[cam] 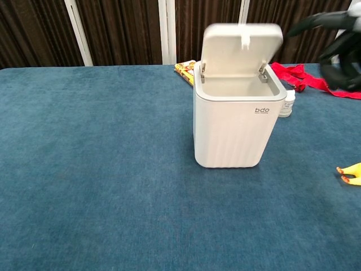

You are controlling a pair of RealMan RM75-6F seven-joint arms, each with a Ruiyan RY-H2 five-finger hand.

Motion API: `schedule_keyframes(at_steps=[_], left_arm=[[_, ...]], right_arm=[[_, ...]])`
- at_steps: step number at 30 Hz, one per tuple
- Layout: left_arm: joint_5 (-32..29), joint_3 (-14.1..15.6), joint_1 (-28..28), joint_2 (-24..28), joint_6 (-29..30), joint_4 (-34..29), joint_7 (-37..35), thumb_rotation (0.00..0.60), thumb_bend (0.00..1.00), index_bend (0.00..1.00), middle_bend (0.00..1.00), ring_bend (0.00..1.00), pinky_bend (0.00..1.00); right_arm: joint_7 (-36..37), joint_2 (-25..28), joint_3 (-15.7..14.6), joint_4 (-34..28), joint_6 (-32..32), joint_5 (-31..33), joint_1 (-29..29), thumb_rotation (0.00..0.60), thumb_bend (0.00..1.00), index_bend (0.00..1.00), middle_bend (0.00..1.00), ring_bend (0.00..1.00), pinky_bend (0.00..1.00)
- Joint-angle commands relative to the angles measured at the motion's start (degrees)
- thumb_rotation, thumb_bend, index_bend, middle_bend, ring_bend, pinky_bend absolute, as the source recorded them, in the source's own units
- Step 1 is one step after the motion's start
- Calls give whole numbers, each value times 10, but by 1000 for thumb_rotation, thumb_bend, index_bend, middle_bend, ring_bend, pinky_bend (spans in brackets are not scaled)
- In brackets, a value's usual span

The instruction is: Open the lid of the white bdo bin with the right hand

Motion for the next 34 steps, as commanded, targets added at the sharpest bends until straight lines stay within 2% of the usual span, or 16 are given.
schedule_keyframes(at_steps=[1, 4, 10, 14, 19, 25, 34], left_arm=[[1, 1, 0, -1, 0, -1, 2, 600, 46, 105, 0, 0, 0], [1, 1, 0, -1, 1, -2, 5, 600, 46, 105, 0, 0, 0], [1, 1, 0, -3, 0, -3, 10, 600, 46, 105, 0, 0, 0], [1, 1, 0, -3, 0, -3, 12, 600, 46, 105, 0, 0, 0], [-1, 2, 0, -1, -3, -5, 14, 600, 46, 105, 0, 0, 0], [-3, 4, -2, 1, -10, -8, 20, 600, 46, 105, 0, 0, 0], [-7, 6, -5, 5, -20, -11, 25, 600, 46, 105, 0, 0, 0]], right_arm=[[14, 21, 0, 9, 30, 8, -27, 600, 445, 120, 396, 458, 528], [15, 28, -11, 24, 57, 1, -50, 600, 402, 120, 317, 383, 426], [47, 25, -46, 71, 103, -46, -97, 600, 353, 119, 210, 280, 313], [74, 6, -67, 121, 135, -85, -124, 600, 353, 119, 183, 238, 260], [85, -39, -91, 216, 183, -126, -163, 600, 353, 119, 178, 213, 193], [101, -66, -93, 267, 187, -124, -179, 600, 353, 119, 167, 200, 137], [85, -68, -84, 278, 193, -125, -188, 600, 352, 119, 167, 200, 137]])
